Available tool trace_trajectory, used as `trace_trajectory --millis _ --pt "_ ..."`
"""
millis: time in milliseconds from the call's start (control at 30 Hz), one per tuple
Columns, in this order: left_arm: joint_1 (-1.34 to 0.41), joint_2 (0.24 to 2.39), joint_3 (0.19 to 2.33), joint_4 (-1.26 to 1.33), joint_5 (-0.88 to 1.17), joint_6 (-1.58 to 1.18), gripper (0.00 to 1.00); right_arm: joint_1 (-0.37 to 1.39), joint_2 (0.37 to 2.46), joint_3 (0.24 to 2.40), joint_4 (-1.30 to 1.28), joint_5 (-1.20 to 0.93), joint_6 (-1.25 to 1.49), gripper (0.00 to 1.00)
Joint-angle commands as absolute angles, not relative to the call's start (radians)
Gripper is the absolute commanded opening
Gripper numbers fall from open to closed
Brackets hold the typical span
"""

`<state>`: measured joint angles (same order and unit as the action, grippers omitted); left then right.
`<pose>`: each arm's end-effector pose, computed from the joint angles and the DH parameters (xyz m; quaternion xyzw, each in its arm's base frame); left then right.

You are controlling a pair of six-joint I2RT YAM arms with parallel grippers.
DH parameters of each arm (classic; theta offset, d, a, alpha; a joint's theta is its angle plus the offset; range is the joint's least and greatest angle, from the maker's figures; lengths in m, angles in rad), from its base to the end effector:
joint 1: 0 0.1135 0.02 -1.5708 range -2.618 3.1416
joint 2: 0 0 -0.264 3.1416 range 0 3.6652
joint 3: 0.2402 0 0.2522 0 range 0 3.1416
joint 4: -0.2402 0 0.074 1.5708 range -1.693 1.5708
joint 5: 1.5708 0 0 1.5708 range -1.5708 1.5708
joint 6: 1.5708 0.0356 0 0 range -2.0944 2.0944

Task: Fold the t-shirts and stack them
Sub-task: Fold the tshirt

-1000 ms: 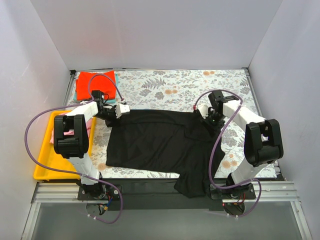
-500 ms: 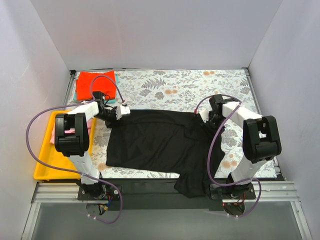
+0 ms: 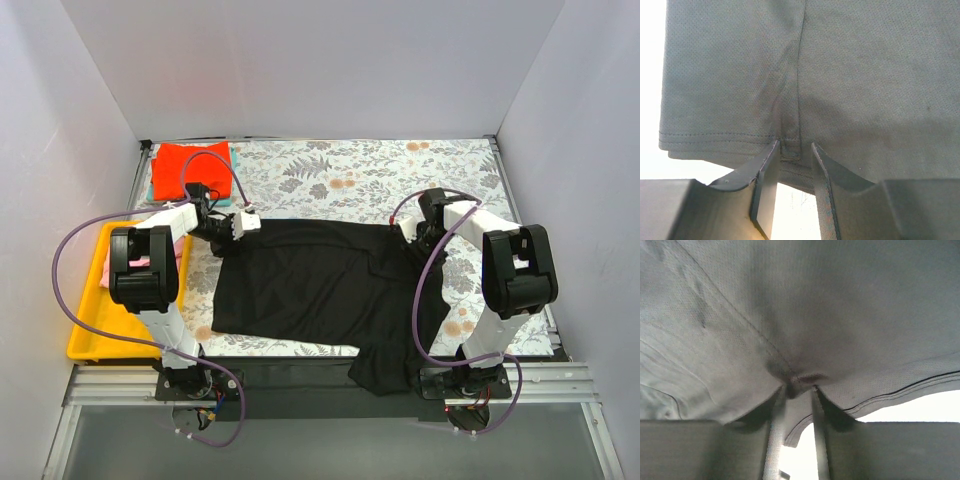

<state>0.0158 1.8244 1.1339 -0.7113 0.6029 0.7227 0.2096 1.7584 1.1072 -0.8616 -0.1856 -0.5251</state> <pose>0.3310 -0.0150 0.1574 0.3529 0.8840 -0.2468 0.1819 0.2987 0.0702 0.1633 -0.3599 0.9279 0.0869 0.0431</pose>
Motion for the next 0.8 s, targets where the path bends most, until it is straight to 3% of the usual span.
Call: trace_trajectory --millis 0,33,67,100,400,767 --pt "0.015 1.822 1.137 -0.721 0.604 0.747 0.3 0.206 1.769 1.152 -0.861 -0.213 -0.511 0.27" --pt "0.014 1.825 1.141 -0.722 0.606 0.747 0.29 0.206 1.769 1.152 -0.862 -0.221 -0.511 0.21" --pt "0.015 1.827 1.146 -0.729 0.606 0.744 0.27 0.207 1.767 1.149 -0.862 -0.224 -0.511 0.08" --pt "0.015 1.833 1.158 -0.735 0.607 0.744 0.2 0.207 1.766 1.15 -0.861 -0.224 -0.511 0.01" --pt "0.014 1.83 1.181 -0.759 0.615 0.761 0.0 0.206 1.726 1.143 -0.864 -0.227 -0.517 0.01" --pt "0.014 1.789 1.201 -0.781 0.6 0.785 0.0 0.202 1.643 1.146 -0.897 -0.195 -0.535 0.01"
